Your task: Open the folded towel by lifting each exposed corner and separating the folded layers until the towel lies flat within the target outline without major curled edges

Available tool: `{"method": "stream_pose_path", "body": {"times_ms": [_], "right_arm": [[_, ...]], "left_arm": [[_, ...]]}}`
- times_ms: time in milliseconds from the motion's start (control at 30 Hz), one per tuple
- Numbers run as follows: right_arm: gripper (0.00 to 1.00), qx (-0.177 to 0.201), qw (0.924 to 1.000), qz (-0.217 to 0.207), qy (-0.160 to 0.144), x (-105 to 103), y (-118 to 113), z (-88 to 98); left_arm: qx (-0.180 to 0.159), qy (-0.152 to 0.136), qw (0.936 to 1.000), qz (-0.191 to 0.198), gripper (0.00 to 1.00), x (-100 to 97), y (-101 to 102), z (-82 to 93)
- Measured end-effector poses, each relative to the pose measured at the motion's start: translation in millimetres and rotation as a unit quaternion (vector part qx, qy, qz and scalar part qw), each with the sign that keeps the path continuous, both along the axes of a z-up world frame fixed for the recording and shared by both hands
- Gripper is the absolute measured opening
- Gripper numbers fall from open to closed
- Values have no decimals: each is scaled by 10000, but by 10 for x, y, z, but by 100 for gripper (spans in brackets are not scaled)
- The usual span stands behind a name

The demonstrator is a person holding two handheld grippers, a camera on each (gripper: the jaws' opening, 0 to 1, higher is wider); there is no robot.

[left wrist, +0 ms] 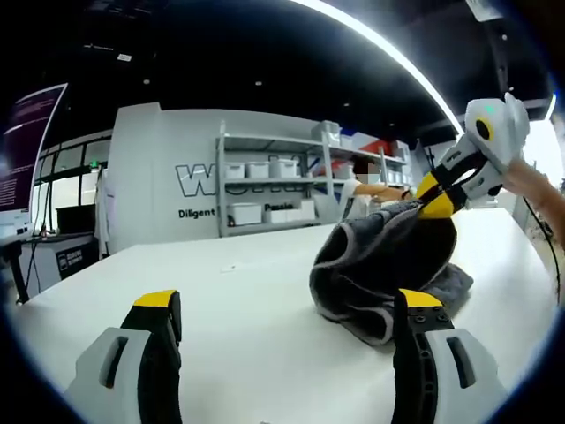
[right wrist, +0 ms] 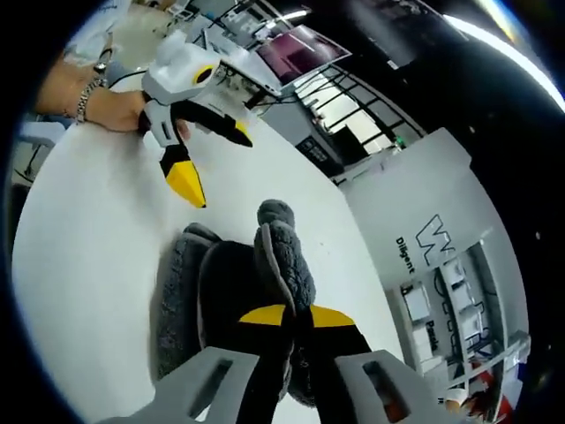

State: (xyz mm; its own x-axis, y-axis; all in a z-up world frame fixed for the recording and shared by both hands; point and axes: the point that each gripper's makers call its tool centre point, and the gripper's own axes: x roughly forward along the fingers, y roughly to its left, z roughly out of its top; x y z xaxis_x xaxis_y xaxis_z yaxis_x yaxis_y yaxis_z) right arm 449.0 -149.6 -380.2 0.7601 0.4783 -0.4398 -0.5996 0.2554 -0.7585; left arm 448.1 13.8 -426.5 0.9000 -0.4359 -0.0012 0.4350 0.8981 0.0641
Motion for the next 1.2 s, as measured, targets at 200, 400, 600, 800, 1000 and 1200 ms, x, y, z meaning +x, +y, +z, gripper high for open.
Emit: {"method": "stream_pose_path", "body": {"times_ms": [200,400,600,800,1000,1200], "right_arm": [[3,1,9997,-240,58,-11,-79,52],[2,117,9978,-595,282,-10,-180,72],[2,379,9931,-1021,428,-9,-320,127],[3,620,9860,-1414,635,22,-482,155],[2,774,9788,-1729,778,54,-639,143],[3,1072,9655,-2143,1020,68,-827,132]], "left_arm": [[4,5,10000,-4,98,5,1,-3],[7,19,10000,-11,98,30,14,-10],[-14,26,10000,-16,98,43,17,-10],[-9,33,10000,-23,98,35,5,-16],[-15,34,10000,-20,98,30,1,-15],[4,26,10000,-24,98,17,-4,-13]]}}
